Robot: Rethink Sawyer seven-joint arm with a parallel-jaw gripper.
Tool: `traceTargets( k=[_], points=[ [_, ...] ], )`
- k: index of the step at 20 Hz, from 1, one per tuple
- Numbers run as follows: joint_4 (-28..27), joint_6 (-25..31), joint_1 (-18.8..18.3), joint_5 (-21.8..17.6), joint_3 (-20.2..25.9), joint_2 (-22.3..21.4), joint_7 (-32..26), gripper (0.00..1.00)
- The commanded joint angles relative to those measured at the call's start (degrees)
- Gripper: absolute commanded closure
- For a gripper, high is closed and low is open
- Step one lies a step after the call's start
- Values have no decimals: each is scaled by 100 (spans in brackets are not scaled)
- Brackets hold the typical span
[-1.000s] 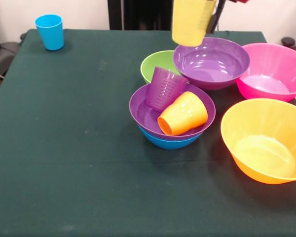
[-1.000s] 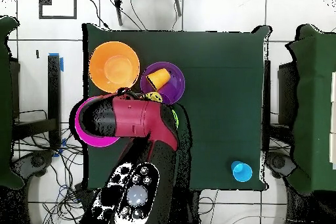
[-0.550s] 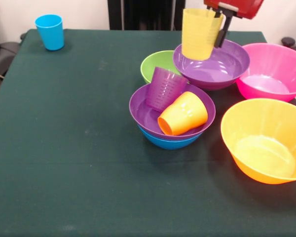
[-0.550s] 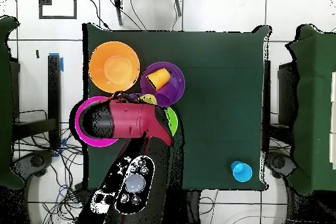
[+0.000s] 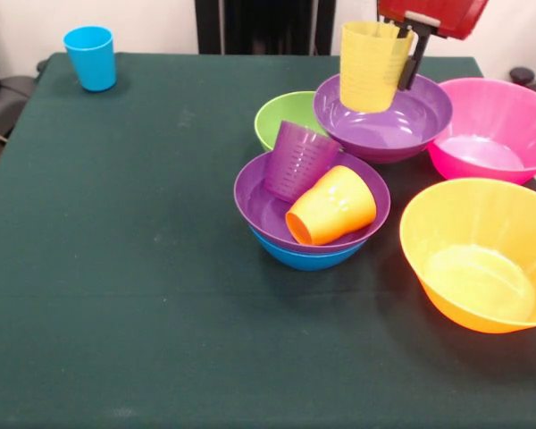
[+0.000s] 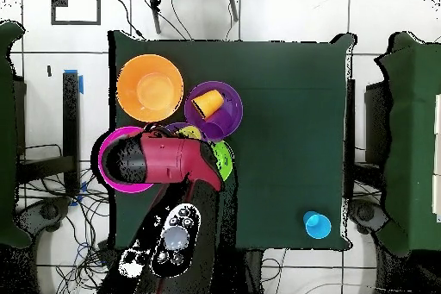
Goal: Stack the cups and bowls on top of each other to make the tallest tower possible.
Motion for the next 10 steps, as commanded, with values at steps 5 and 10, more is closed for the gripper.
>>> traceTargets(
  k=[5,10],
  points=[
    [296,234,88,32,397,-21,664,100],
    [465,206,-56,169,543,-223,659,100]
  ],
)
